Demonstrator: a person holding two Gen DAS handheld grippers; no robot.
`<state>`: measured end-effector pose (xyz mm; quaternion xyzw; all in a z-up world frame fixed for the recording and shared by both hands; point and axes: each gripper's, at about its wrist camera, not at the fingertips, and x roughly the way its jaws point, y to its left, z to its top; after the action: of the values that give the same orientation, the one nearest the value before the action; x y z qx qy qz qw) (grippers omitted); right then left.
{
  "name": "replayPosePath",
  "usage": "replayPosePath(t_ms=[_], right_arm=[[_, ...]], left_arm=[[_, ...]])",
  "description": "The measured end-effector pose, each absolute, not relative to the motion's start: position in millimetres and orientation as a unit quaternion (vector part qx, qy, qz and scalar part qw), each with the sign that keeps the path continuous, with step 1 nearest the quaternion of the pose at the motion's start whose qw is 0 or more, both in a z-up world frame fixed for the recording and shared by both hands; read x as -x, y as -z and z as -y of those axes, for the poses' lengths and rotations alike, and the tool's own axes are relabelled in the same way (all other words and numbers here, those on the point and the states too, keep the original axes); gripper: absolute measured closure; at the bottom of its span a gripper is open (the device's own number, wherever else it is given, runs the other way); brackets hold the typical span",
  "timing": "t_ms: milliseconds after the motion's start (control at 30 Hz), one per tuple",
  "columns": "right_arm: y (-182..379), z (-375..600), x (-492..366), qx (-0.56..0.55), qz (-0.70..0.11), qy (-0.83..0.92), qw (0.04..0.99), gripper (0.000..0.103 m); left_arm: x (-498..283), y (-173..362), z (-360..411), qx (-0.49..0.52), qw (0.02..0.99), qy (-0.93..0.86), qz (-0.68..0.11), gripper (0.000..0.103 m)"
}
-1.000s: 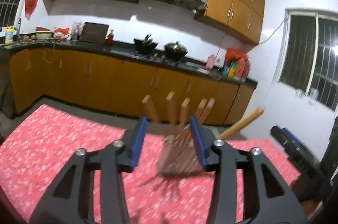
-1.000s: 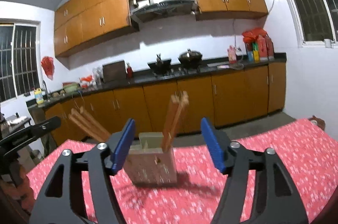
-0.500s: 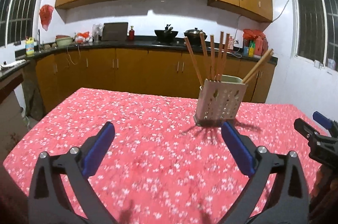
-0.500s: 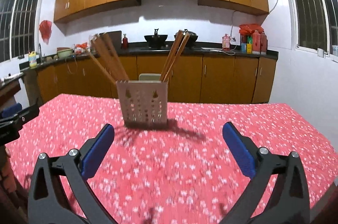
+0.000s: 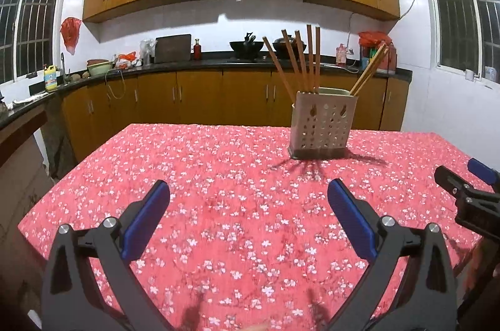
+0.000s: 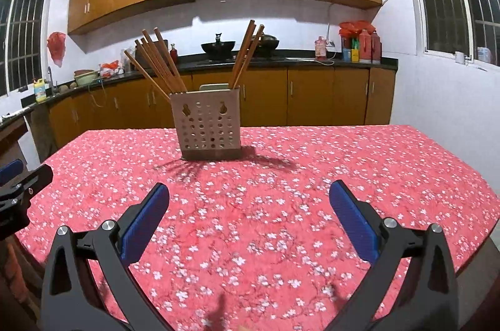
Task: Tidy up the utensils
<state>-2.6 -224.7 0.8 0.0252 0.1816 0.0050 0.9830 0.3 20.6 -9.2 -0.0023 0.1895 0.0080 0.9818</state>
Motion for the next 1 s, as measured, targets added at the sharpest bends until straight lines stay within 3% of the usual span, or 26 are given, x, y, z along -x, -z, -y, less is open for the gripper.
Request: replayPosePath(t_ms=[1000], right_arm=[[2.2,224.9,6.2,-0.026,-0.182,-0.003,0.983,0.002]], left_arm=[[0.1,12.5,-14.9,0.003,0.981,-0.003,-0.193,0.004]])
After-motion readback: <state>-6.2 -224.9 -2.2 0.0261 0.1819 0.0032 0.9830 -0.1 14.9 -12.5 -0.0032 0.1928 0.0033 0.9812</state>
